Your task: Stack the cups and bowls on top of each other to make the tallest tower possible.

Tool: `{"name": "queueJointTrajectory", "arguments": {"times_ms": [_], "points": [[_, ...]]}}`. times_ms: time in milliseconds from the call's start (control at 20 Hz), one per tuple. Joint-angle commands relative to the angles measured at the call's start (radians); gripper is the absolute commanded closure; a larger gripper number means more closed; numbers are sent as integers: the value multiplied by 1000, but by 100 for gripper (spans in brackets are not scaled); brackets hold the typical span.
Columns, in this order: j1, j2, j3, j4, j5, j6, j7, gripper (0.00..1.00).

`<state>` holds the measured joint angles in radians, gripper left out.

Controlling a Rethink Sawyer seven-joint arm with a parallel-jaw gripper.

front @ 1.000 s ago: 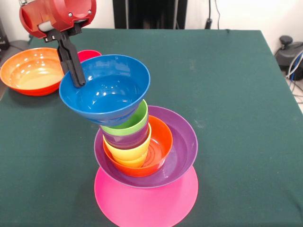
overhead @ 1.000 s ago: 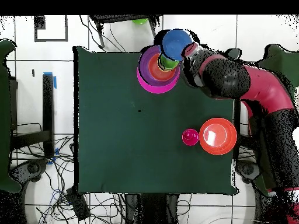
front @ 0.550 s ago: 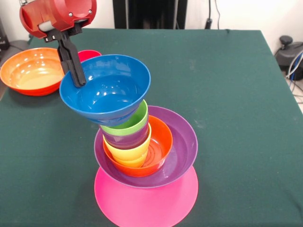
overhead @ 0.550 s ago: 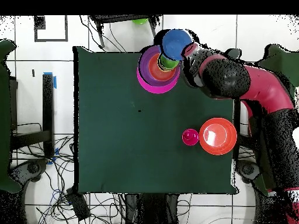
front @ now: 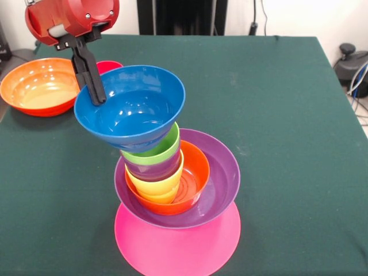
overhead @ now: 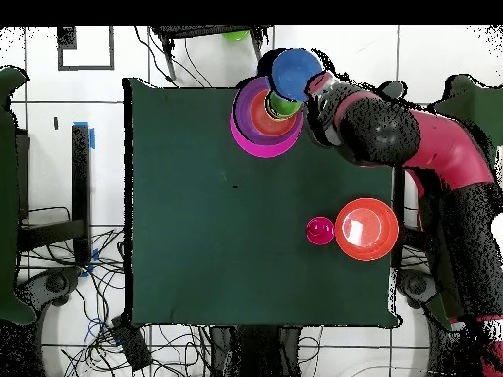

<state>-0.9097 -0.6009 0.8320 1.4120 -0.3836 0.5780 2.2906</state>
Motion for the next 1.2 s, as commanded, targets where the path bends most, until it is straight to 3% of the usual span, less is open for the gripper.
{"name": "queueJointTrajectory", "arguments": {"times_ms": [50, 1200], "points": [[38, -4, 3, 61, -61, 106, -240, 100], [55, -7, -1, 64, -66, 73, -212, 100]]}}
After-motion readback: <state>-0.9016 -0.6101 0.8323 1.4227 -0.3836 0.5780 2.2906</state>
